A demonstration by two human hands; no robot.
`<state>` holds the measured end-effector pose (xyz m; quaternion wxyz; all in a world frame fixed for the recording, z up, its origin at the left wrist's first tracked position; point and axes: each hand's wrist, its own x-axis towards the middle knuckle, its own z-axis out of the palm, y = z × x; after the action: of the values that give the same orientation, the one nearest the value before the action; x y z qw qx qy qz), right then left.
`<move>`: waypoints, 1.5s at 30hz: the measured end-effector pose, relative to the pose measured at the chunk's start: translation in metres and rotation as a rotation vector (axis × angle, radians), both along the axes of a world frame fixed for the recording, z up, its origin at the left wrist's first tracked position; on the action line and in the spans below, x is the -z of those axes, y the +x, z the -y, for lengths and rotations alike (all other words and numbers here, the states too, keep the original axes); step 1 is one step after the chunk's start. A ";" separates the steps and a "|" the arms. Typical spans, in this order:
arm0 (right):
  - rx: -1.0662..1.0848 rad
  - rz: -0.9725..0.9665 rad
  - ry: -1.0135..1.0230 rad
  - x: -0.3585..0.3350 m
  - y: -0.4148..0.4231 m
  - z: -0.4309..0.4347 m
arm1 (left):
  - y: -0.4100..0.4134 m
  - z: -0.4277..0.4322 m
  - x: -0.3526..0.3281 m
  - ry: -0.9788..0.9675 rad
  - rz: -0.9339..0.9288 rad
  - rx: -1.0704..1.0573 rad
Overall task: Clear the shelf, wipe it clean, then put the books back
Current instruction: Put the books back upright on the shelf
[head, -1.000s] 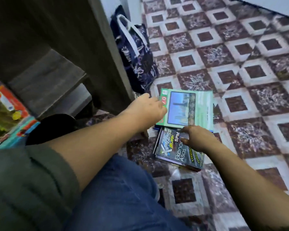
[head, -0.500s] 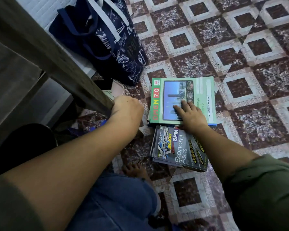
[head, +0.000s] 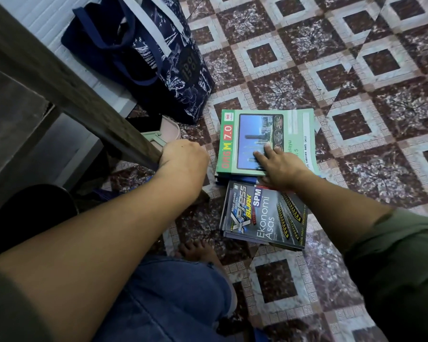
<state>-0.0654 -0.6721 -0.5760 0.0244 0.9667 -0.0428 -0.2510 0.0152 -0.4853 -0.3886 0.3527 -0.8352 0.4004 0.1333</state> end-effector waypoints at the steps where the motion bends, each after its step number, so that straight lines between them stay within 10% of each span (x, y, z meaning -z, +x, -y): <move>1: 0.002 -0.008 -0.007 0.000 0.002 -0.002 | 0.000 0.000 0.000 0.008 0.001 -0.004; 12: 0.153 0.083 0.062 -0.039 0.024 0.003 | 0.000 0.001 0.002 0.032 -0.010 -0.042; 22: 0.289 0.293 0.079 -0.188 -0.028 -0.053 | -0.020 0.003 -0.023 -0.613 0.083 0.298; 31: 0.257 0.286 0.130 -0.219 -0.104 -0.089 | -0.057 -0.032 -0.054 -0.297 -0.208 0.108; 38: 0.010 0.401 0.223 -0.253 -0.093 -0.151 | -0.062 -0.125 -0.112 -0.305 -0.088 -0.062; 45: -0.313 1.012 0.367 -0.325 -0.025 -0.251 | -0.065 -0.259 -0.205 -0.583 0.408 -0.194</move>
<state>-0.0899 -0.4213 -0.2513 -0.1311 0.9499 0.1391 0.2474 -0.0498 -0.2261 -0.1838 0.1584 -0.9441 0.2618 -0.1229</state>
